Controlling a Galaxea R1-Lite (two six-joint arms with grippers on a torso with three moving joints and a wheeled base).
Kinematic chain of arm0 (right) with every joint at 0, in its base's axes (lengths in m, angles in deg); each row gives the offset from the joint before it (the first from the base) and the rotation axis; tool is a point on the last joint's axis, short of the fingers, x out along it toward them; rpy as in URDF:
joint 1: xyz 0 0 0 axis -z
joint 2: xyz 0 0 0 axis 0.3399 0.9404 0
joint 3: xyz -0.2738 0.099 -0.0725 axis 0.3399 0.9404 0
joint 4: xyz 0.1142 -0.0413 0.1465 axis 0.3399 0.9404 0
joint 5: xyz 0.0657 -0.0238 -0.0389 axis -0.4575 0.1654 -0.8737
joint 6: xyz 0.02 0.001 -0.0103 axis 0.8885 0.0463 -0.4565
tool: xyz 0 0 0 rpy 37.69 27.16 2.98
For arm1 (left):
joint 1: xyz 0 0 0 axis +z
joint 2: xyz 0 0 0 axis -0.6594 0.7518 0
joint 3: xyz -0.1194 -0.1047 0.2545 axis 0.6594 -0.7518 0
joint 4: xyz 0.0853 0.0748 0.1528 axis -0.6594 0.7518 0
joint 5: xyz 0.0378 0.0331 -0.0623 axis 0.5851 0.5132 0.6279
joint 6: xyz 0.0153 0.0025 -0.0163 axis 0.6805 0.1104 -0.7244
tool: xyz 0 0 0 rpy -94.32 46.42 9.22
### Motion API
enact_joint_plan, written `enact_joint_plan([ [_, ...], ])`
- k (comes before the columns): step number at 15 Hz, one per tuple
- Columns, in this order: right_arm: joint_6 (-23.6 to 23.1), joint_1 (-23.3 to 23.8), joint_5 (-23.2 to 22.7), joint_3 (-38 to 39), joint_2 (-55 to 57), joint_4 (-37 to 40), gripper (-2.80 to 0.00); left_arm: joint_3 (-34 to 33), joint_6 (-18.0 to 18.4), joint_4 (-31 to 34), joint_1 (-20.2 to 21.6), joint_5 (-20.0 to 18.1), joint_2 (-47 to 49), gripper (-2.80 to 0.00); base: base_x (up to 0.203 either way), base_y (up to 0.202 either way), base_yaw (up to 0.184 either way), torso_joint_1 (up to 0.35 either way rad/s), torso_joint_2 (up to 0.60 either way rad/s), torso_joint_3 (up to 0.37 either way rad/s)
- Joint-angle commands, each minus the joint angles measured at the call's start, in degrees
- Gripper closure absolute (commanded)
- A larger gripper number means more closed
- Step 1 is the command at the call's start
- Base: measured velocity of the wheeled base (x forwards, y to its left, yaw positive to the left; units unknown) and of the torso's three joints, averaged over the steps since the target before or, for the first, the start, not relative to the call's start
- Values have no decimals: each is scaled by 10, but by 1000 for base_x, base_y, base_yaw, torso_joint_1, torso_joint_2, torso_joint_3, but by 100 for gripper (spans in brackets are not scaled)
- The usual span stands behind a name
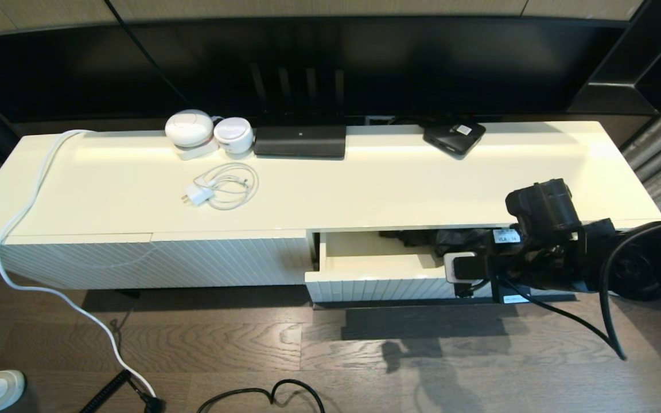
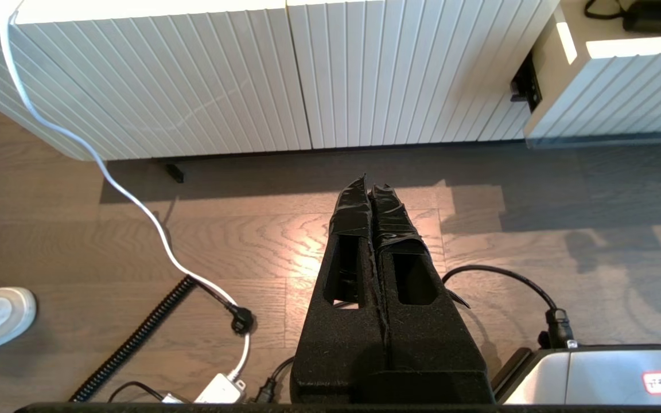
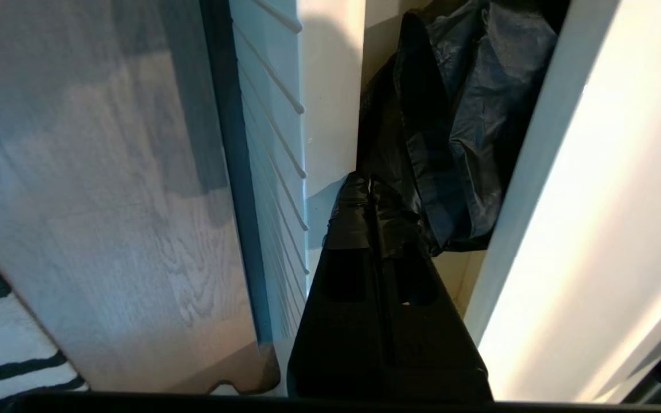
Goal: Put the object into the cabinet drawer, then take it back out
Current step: Open the drawer
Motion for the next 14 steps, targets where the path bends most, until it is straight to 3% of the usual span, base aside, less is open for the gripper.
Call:
enact_joint_plan([
  [1, -5, -1, 2, 9, -13, 4, 0, -1, 0, 0, 0, 0, 1, 0, 0, 0, 0, 0, 0, 0],
  [9, -4, -3, 0, 65, -57, 50, 0, -1, 0, 0, 0, 0, 0, 0, 0, 0, 0, 0, 0, 0],
  [14, -3, -10, 1, 31, -101, 74, 0, -1, 0, 0, 0, 0, 1, 0, 0, 0, 0, 0, 0, 0],
])
